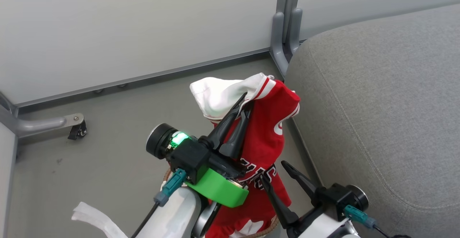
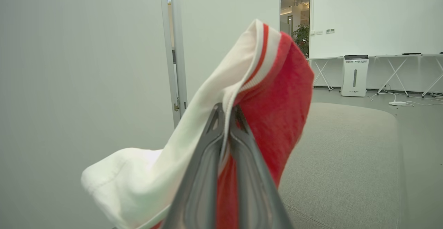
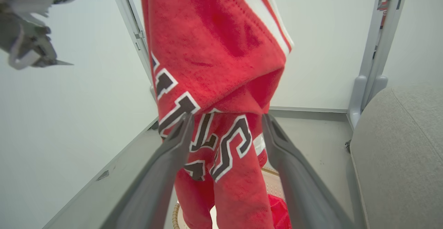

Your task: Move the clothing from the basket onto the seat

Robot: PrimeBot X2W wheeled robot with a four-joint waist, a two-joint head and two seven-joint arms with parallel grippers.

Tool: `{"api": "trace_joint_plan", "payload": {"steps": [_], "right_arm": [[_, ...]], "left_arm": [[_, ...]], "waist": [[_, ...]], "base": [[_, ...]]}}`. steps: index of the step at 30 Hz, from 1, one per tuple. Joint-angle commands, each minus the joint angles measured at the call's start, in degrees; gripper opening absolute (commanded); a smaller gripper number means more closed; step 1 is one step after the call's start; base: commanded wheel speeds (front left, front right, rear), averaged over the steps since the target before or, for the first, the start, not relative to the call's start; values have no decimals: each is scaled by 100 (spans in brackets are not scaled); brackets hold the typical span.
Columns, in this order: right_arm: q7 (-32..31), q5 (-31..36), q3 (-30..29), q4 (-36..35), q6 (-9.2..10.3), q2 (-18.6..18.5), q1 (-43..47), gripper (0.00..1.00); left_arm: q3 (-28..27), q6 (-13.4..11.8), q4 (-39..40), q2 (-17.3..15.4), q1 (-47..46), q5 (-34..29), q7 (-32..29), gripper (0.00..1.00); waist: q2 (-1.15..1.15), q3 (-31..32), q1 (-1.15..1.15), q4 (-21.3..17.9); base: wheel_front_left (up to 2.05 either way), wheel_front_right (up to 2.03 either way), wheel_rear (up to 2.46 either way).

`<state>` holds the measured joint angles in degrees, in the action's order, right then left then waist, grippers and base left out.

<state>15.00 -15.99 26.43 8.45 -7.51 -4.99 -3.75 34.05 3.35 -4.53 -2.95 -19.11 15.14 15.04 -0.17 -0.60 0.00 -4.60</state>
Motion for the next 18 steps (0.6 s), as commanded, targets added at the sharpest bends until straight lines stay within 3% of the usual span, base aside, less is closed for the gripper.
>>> {"api": "trace_joint_plan", "payload": {"steps": [1, 13, 14, 15, 16, 18], "right_arm": [[28, 70, 53, 107, 3, -41, -159, 100], [28, -31, 516, 1297, 4, -203, -838, 100], [28, -57, 583, 1356, 4, -212, -860, 82], [28, -92, 624, 1400, 4, -216, -880, 38], [28, -110, 641, 1415, 4, -215, -895, 5], [28, -174, 705, 1441, 4, -207, -865, 0]], "left_arm": [[49, -16, 40, 7, -133, 81, 21, 0], [542, -167, 74, 7, -498, 309, 21, 0], [569, -178, 65, 7, -522, 322, 21, 0], [585, -184, 54, 7, -545, 339, 21, 0], [594, -196, 28, 6, -553, 342, 21, 0], [596, -207, -41, 5, -556, 329, 21, 0]], "waist": [[17, -25, 0, -4], [17, -96, 0, 97], [17, -99, 0, 110], [17, -102, 0, 125], [17, -104, 0, 138], [17, -106, 0, 164]], "base": [[0, 0, 0], [0, 0, 0], [0, 0, 0], [0, 0, 0], [0, 0, 0], [0, 0, 0]]}}
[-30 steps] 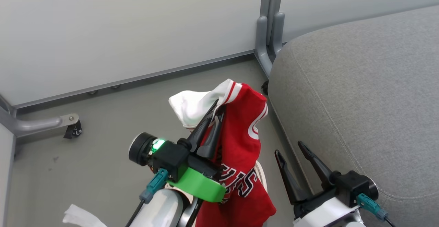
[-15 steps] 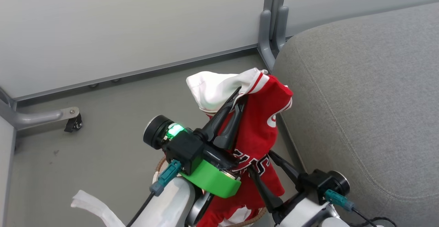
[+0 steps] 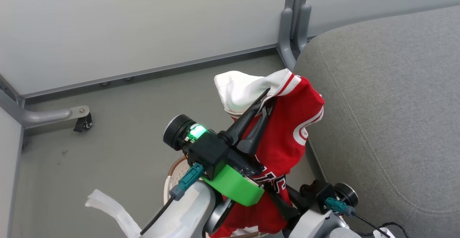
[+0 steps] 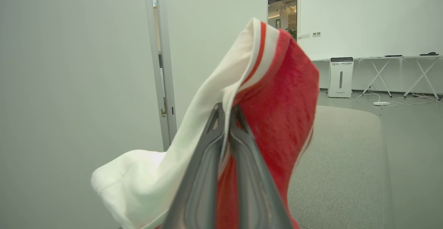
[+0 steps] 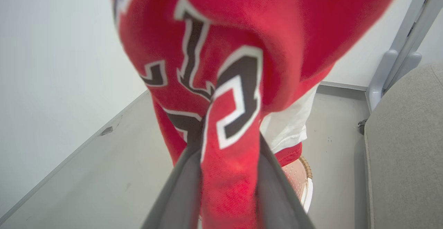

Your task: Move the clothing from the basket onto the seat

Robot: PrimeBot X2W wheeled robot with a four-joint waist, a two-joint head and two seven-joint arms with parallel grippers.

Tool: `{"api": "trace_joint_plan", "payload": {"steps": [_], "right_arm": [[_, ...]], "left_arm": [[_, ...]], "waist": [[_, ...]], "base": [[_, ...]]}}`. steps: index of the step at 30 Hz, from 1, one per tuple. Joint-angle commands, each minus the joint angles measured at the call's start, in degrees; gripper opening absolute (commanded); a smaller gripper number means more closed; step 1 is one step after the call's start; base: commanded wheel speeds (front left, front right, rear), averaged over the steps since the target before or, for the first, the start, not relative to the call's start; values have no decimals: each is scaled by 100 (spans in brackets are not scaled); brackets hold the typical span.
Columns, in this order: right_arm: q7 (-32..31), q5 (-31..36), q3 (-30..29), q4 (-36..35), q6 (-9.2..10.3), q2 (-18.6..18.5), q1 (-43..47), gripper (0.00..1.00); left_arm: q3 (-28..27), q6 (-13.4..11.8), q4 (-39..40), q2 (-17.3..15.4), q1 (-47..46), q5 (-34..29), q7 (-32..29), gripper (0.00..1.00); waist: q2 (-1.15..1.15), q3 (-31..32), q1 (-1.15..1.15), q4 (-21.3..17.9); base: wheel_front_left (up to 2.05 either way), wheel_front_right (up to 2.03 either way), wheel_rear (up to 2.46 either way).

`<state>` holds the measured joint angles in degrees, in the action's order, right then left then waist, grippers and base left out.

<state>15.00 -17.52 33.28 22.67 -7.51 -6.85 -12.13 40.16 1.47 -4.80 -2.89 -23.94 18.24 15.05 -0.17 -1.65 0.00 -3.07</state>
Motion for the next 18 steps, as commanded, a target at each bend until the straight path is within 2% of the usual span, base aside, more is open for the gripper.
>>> {"api": "trace_joint_plan", "payload": {"steps": [1, 12, 14, 15, 16, 18], "right_arm": [[28, -38, 35, 7, 4, -25, -19, 0], [28, -105, -32, -185, 4, -56, 210, 0], [28, -113, -25, -198, 4, -69, 226, 0], [28, -114, -21, -202, 4, -74, 227, 0], [28, -114, -24, -206, 4, -79, 235, 0], [28, -103, -22, -212, 4, -85, 253, 0]], "left_arm": [[-24, -32, -51, 0, -72, 21, 19, 0], [-94, -67, -323, 0, 31, 178, 19, 0], [-159, -138, -292, 0, 12, 145, 19, 0], [-151, -131, -317, -1, 23, 132, 12, 20], [-172, -165, -332, -1, 35, 94, 13, 100], [-191, -194, -387, -1, 55, 43, 12, 100]], "waist": [[17, -4, 0, 18], [17, -36, 0, 10], [17, -41, 0, 5], [17, -40, 0, 2], [17, -39, 0, -1], [17, -35, 0, -6]], "base": [[0, 0, 0], [0, 0, 0], [0, 0, 0], [0, 0, 0], [0, 0, 0], [0, 0, 0]]}}
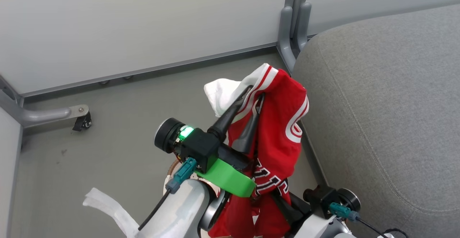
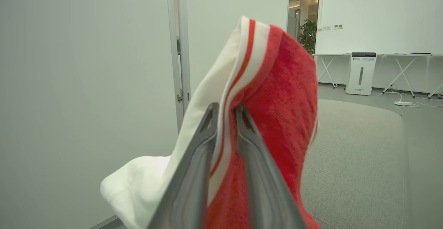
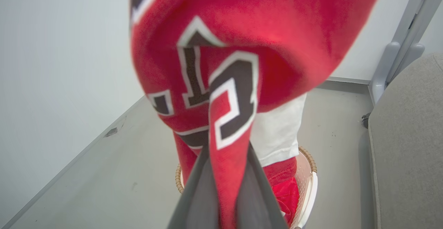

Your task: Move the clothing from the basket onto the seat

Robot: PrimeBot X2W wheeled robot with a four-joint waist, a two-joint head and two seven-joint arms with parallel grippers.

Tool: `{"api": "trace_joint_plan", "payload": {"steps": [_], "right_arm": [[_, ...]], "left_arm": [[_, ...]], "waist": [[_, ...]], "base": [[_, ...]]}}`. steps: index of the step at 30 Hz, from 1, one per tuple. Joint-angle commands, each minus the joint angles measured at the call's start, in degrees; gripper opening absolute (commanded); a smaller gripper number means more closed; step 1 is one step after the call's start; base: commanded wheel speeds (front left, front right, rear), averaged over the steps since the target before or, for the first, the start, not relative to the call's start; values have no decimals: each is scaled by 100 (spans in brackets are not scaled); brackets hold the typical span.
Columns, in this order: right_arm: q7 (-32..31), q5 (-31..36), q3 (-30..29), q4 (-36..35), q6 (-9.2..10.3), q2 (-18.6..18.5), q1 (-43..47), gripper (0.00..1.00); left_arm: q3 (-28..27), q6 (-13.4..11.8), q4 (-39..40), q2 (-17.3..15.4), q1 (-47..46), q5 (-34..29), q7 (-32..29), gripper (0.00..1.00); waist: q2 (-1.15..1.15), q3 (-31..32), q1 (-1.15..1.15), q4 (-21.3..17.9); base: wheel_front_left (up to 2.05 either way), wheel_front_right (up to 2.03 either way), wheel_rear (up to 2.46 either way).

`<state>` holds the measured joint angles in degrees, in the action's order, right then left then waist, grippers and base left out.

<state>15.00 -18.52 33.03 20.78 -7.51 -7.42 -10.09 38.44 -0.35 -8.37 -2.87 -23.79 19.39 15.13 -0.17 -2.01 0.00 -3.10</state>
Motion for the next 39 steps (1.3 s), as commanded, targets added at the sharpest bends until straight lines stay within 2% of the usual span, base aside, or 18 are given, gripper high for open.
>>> {"api": "trace_joint_plan", "payload": {"steps": [1, 16, 24, 33, 38, 39], "right_arm": [[28, 4, 8, -24, 4, -29, 49, 0], [28, 109, -139, -133, 4, -35, 126, 0], [28, 437, -774, -582, 4, 94, 246, 0], [29, 794, -1578, -1551, 4, 281, 201, 0], [29, 887, -1946, -2109, 4, 335, 164, 0], [28, 900, -2113, -2327, 4, 372, 191, 0]], "left_arm": [[-27, -15, -48, -3, 43, -83, 3, 100], [-158, -34, -321, -5, 241, -219, 3, 100], [-319, -56, -610, -15, 485, -272, 3, 100], [-613, -27, -569, -271, 799, -617, 3, 100], [-773, 26, -369, -450, 933, -892, 3, 100], [-780, 100, -288, -515, 956, -1002, 3, 100]], "waist": [[17, 1, 0, -5], [17, 70, 0, 32], [17, 37, 0, -69], [17, -288, 0, -441], [17, -578, 0, -785], [17, -724, 0, -944]], "base": [[0, 0, 0], [0, 0, 0], [0, 0, 0], [0, 0, 0], [0, 0, 0], [0, 0, 0]]}}
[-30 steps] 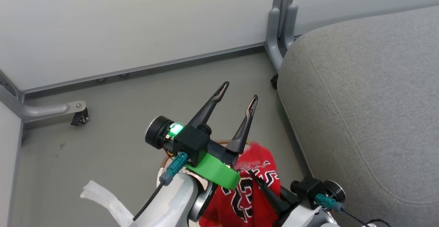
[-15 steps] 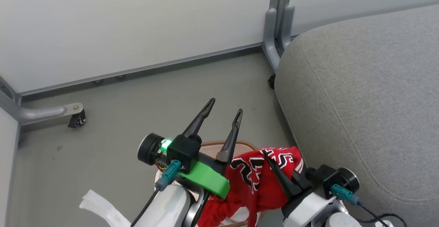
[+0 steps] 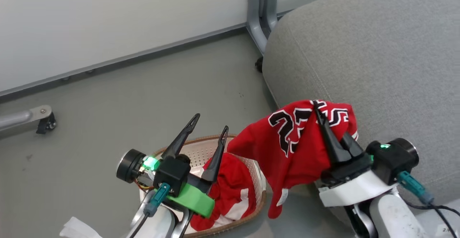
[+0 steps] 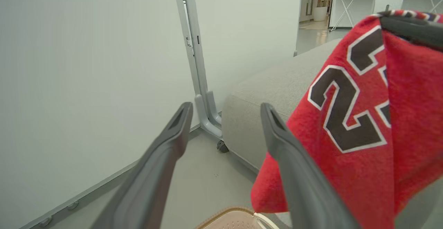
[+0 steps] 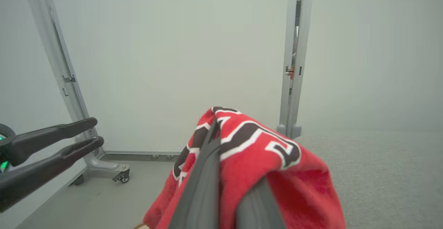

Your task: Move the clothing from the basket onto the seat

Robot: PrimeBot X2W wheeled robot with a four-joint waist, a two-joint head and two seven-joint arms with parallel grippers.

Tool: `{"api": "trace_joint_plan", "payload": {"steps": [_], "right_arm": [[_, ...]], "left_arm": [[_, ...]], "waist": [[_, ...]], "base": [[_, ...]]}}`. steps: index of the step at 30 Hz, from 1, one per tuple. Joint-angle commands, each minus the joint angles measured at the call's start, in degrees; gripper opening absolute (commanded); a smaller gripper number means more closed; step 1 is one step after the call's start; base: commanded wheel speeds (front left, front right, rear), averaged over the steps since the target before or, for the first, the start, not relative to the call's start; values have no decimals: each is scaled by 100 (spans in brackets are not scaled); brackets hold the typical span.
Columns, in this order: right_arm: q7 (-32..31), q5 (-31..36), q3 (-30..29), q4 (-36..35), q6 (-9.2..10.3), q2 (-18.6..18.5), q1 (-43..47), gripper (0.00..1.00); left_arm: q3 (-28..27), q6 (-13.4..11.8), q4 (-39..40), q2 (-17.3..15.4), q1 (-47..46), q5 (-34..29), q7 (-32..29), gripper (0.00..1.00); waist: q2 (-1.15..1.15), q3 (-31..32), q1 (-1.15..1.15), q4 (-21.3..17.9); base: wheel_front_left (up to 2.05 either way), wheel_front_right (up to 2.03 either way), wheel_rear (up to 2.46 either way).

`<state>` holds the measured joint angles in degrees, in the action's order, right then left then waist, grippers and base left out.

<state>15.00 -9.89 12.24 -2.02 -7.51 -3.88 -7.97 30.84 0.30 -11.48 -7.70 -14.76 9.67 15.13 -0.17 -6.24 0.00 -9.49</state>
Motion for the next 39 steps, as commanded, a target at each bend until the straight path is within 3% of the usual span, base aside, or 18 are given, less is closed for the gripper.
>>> {"api": "trace_joint_plan", "payload": {"steps": [1, 11, 26, 33, 39], "right_arm": [[28, 31, -86, -142, 4, 33, -12, 0], [29, -338, -728, -894, 5, 96, 256, 0], [28, -1049, -1020, -1227, 5, 101, 700, 0], [29, -1303, -1387, -1387, 5, 96, 13, 0], [28, -608, -1620, -1364, 4, 86, -1600, 0]], "left_arm": [[-39, 74, 73, -63, 73, -57, 3, 100], [121, 514, 122, -347, -151, -331, 3, 100], [336, 573, -126, -349, -324, -534, 3, 100], [434, 594, -159, -344, -523, -618, 3, 100], [478, 609, -67, -465, -770, -697, -81, 100]], "waist": [[17, -382, 0, -392], [17, -1182, 0, -1171], [17, -1824, 0, -2203], [17, -2144, 0, -2221], [17, -2610, 0, -1898]], "base": [[0, 0, 0], [0, 0, 0], [0, 0, 0], [0, 0, 0], [0, 0, 0]]}}
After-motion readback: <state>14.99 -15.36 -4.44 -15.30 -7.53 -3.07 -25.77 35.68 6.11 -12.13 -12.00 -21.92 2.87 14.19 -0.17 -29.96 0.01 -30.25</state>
